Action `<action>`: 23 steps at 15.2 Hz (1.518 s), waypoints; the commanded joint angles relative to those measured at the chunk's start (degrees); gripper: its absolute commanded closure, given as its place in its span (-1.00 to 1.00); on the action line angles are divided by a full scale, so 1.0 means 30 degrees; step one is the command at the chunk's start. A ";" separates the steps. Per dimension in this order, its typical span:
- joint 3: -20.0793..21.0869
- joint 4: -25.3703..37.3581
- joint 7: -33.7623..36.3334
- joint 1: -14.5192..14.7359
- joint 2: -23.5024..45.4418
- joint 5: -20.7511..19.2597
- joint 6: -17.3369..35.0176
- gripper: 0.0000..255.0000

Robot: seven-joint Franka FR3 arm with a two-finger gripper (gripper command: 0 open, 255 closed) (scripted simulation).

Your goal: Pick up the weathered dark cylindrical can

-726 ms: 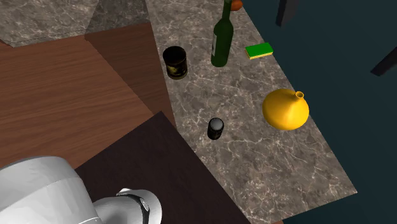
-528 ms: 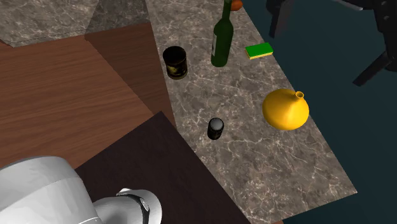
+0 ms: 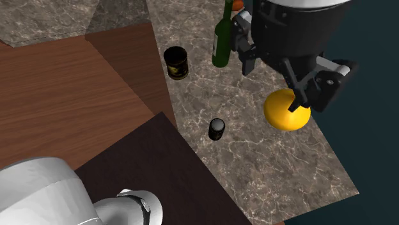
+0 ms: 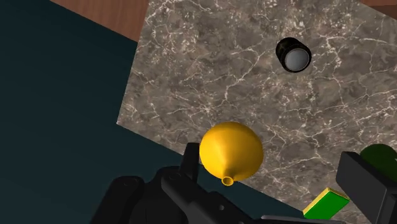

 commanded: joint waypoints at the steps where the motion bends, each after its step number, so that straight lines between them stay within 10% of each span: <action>1: 0.0141 -0.1139 0.0329 0.0082 0.0162 0.0112 0.1205 -1.00; 17: 0.2010 -0.6257 0.3612 0.0412 0.7816 0.0342 1.3016 -1.00; 23: 0.3604 -0.6079 0.7102 -0.1057 1.3375 -0.2713 1.7975 -1.00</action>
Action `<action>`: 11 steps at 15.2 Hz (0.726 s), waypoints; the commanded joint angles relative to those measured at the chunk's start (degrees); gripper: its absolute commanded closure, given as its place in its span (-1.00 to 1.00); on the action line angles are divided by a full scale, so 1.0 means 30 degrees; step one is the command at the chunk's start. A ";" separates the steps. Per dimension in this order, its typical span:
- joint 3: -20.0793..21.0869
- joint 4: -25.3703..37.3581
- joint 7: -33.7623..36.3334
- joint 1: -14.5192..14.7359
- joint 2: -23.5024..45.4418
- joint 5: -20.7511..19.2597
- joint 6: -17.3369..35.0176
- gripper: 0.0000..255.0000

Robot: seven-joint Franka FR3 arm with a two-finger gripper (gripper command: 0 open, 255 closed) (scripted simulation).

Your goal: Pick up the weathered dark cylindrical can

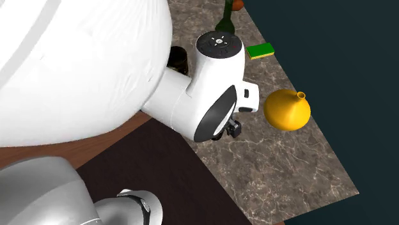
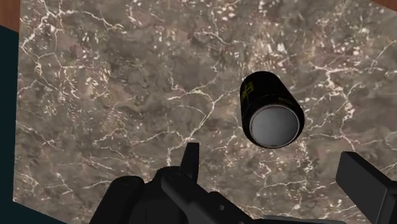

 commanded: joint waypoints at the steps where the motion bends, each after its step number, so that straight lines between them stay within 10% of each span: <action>1: 0.0383 0.0401 0.2240 -0.0904 0.2290 -0.2702 0.1717 -1.00; 4: -0.1479 0.1596 0.7937 -0.0084 0.5495 -0.9364 0.3339 -1.00; 11: -0.6189 0.2938 1.2041 0.4009 0.8424 -1.3767 0.5286 -1.00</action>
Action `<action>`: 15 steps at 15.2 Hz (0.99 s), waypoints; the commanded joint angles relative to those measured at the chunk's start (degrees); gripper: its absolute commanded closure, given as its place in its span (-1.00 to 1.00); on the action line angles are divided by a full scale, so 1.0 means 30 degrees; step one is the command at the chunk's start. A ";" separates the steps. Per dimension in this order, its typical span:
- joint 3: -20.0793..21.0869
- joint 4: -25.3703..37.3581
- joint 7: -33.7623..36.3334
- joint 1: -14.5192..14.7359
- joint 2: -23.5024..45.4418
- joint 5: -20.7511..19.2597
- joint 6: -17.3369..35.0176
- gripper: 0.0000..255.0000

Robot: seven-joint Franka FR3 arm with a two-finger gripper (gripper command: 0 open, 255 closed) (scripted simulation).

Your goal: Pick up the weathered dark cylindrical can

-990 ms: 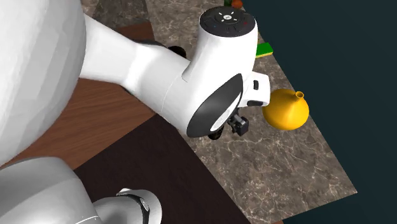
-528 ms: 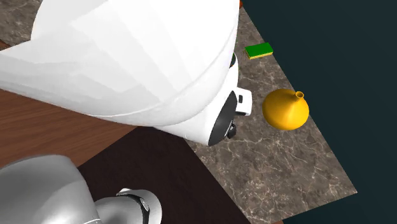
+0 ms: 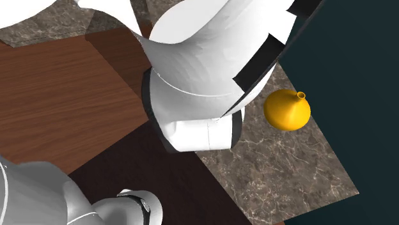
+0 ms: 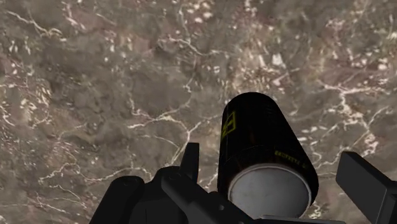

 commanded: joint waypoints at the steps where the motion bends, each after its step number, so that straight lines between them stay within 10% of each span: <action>1: -0.1754 0.0547 0.1429 0.1555 0.1184 -0.1440 0.0891 -1.00; 3: -0.1806 0.0529 0.1338 0.1626 0.1183 -0.1326 0.0911 -1.00; 4: -0.1776 0.0544 0.1325 0.1608 0.1193 -0.1304 0.0902 1.00; 13: -0.1806 0.0528 0.1338 0.1626 0.1183 -0.1325 0.0911 1.00; 15: -0.0454 0.0136 0.0424 0.0328 0.0297 -0.0518 0.0219 1.00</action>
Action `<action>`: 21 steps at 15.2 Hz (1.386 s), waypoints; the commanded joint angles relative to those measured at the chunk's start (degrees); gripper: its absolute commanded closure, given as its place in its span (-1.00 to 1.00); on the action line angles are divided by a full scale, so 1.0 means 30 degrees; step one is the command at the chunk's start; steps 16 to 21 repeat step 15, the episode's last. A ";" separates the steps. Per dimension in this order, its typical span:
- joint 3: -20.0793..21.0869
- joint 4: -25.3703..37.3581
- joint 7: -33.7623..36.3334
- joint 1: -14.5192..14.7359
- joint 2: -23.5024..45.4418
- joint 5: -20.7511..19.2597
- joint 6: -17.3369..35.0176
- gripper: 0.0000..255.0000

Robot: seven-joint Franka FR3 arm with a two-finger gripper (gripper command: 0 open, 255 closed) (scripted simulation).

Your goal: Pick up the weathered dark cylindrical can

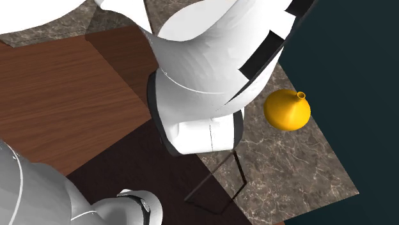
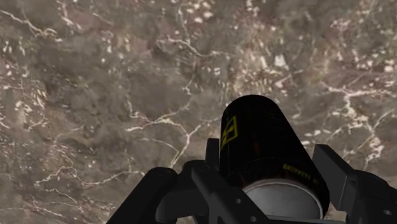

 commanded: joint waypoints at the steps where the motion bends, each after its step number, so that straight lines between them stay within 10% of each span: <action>1: 0.1227 -0.0336 -0.0889 -0.1143 -0.0757 0.0857 -0.0613 1.00; 13: 0.8240 -0.2364 -0.9521 -0.6011 -0.5908 1.1424 -0.3776 1.00; 21: 0.8160 -0.2378 -0.9636 -0.5893 -0.5974 1.1578 -0.3820 1.00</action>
